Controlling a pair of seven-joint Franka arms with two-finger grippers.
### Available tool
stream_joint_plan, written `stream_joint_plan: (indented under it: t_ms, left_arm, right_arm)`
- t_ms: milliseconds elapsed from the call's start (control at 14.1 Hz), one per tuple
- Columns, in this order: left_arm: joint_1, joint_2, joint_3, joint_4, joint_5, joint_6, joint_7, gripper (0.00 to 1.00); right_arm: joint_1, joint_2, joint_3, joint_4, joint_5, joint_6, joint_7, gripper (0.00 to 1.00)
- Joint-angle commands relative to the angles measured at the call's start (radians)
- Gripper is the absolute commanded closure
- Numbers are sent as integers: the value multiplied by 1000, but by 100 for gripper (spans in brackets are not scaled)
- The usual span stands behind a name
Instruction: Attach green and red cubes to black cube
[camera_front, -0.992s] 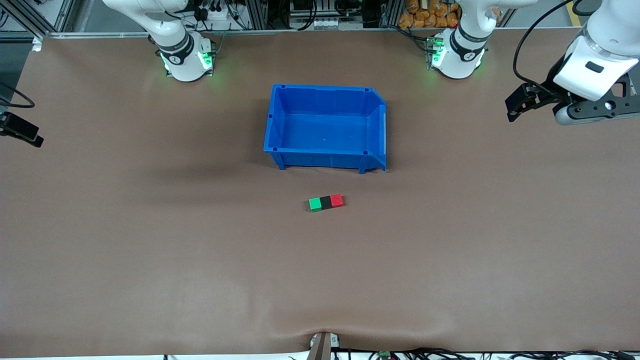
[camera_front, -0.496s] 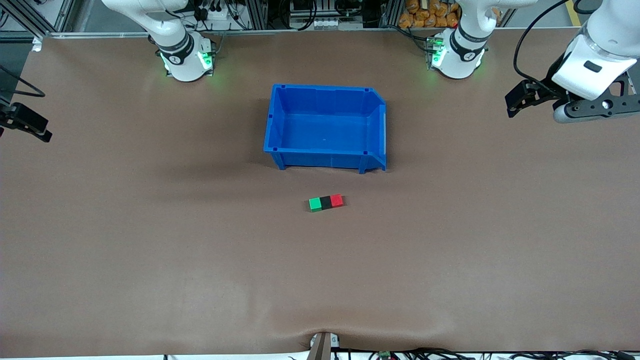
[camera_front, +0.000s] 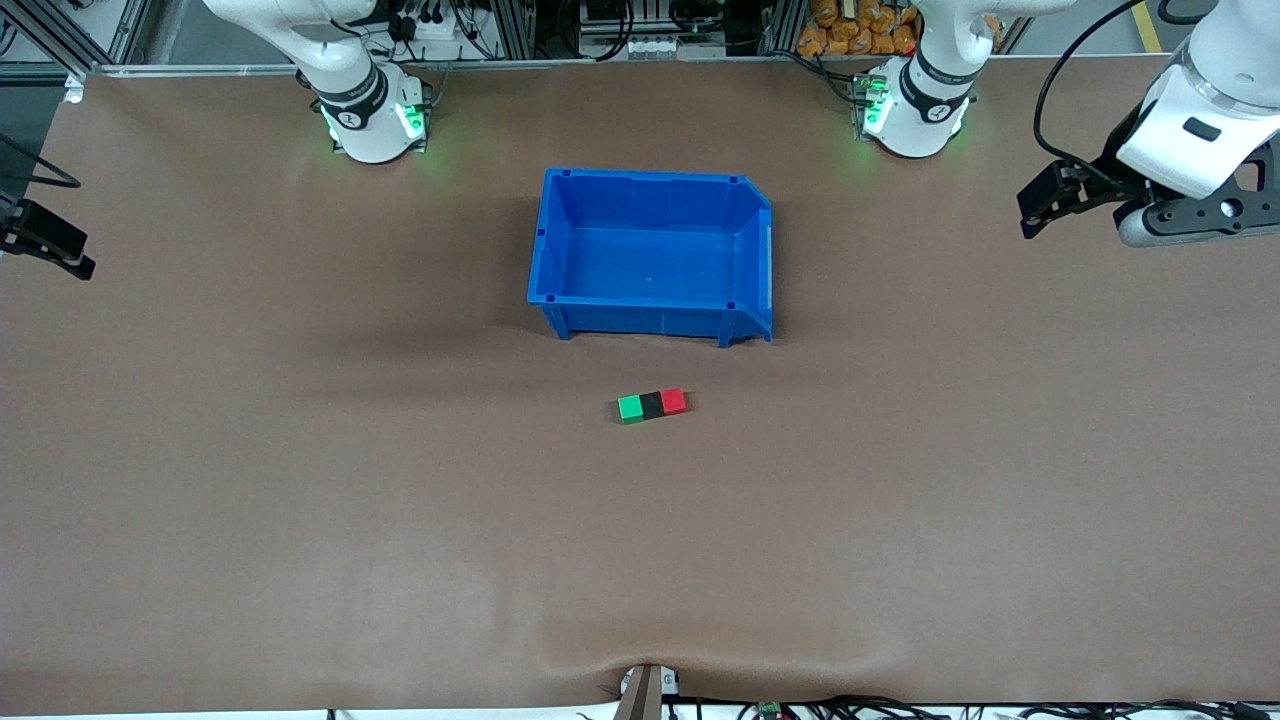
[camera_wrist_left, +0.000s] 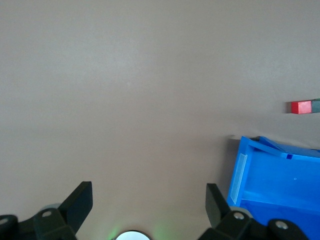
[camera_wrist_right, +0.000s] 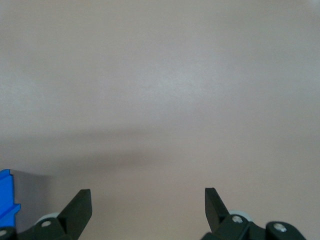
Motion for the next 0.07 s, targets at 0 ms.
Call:
stream_joint_plan:
  t_ms: [0]
  left_arm:
    - [9,16,-6,29,-4,-24,24,0]
  right_arm:
    - [-9,-26,4,-28,1,3,-13,0]
